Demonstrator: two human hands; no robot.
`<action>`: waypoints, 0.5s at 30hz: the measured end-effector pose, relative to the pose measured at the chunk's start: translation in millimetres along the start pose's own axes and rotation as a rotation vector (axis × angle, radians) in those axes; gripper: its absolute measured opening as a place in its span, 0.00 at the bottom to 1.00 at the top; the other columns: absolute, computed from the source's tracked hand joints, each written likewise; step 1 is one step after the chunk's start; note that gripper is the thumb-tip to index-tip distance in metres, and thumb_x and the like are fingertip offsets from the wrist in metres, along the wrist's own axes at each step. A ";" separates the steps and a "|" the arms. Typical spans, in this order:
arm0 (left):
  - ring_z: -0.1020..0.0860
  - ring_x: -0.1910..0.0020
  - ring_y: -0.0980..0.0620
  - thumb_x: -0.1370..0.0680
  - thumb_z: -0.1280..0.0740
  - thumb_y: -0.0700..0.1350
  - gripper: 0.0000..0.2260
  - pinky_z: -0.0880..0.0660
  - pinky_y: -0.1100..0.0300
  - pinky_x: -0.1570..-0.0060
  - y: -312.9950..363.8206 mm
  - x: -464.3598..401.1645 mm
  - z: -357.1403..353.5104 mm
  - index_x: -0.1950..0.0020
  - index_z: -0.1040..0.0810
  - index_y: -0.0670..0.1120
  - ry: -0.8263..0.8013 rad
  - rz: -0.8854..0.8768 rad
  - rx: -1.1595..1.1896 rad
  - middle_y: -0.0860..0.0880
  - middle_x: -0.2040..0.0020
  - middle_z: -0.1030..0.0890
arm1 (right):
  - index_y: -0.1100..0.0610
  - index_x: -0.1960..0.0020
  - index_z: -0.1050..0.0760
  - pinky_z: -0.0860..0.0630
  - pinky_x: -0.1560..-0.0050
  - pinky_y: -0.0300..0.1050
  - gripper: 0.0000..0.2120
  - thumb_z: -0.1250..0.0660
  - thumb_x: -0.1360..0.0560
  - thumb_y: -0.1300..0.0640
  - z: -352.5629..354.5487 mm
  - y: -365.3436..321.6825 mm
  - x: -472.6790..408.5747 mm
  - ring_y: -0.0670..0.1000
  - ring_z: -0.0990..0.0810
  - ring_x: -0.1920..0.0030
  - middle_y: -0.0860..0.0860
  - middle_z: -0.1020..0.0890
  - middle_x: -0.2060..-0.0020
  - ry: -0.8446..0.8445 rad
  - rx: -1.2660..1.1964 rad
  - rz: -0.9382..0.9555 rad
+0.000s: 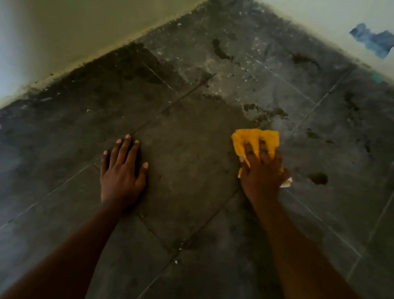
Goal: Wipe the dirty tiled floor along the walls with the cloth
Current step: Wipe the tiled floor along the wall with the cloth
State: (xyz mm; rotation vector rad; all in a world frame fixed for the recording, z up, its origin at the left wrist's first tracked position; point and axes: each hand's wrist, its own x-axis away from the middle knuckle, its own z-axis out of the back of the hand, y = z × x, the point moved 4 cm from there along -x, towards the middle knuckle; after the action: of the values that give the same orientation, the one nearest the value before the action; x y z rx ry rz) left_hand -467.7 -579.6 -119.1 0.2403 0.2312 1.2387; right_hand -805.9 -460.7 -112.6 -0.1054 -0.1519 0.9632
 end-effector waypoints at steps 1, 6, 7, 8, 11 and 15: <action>0.49 0.14 0.49 0.17 0.48 0.61 0.32 0.54 0.44 0.16 1.3 0.5 -1.4 0.15 0.40 0.51 0.007 -0.003 -0.001 0.50 0.14 0.44 | 0.40 0.22 0.32 0.34 0.32 0.71 0.27 0.42 0.21 0.43 -2.0 1.9 17.5 0.68 0.35 0.23 0.50 0.34 0.19 0.055 0.010 0.085; 0.47 0.15 0.46 0.19 0.49 0.62 0.34 0.52 0.42 0.17 8.8 6.5 0.4 0.16 0.38 0.48 -0.001 0.015 0.019 0.47 0.14 0.43 | 0.35 0.23 0.33 0.36 0.32 0.65 0.25 0.42 0.20 0.42 1.5 62.9 65.6 0.62 0.32 0.24 0.46 0.34 0.19 0.101 0.083 0.191; 0.47 0.15 0.45 0.19 0.49 0.62 0.34 0.52 0.41 0.17 19.9 6.5 -3.9 0.16 0.37 0.47 -0.029 -0.004 0.035 0.46 0.14 0.43 | 0.34 0.22 0.35 0.37 0.32 0.66 0.25 0.43 0.19 0.42 2.8 75.4 57.2 0.62 0.34 0.23 0.45 0.36 0.19 0.085 0.083 0.126; 0.46 0.15 0.44 0.19 0.49 0.62 0.34 0.52 0.41 0.17 35.8 11.4 -9.9 0.16 0.37 0.47 -0.061 -0.051 0.043 0.46 0.14 0.42 | 0.33 0.22 0.37 0.39 0.30 0.69 0.25 0.42 0.19 0.42 2.9 84.1 45.4 0.62 0.38 0.21 0.45 0.39 0.18 0.062 0.070 0.059; 0.46 0.15 0.46 0.18 0.48 0.60 0.32 0.48 0.39 0.18 101.3 32.4 -33.6 0.16 0.37 0.48 -0.136 -0.305 0.063 0.46 0.15 0.42 | 0.33 0.21 0.39 0.47 0.27 0.72 0.25 0.40 0.17 0.42 0.6 83.5 15.4 0.61 0.48 0.17 0.43 0.44 0.17 -0.011 -0.048 -0.066; 0.49 0.15 0.49 0.19 0.46 0.61 0.32 0.50 0.39 0.17 176.7 45.0 -58.3 0.15 0.39 0.53 -0.175 -0.338 0.093 0.51 0.14 0.45 | 0.36 0.23 0.32 0.40 0.30 0.70 0.26 0.41 0.21 0.42 -6.2 76.5 67.3 0.63 0.40 0.19 0.46 0.37 0.18 0.113 0.005 0.096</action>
State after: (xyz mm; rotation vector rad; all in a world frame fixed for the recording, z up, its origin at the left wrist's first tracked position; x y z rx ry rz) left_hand -630.8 -479.4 -122.8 0.3723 0.1694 0.8675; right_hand -828.9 -362.0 -125.2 -0.1637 -0.0404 1.0511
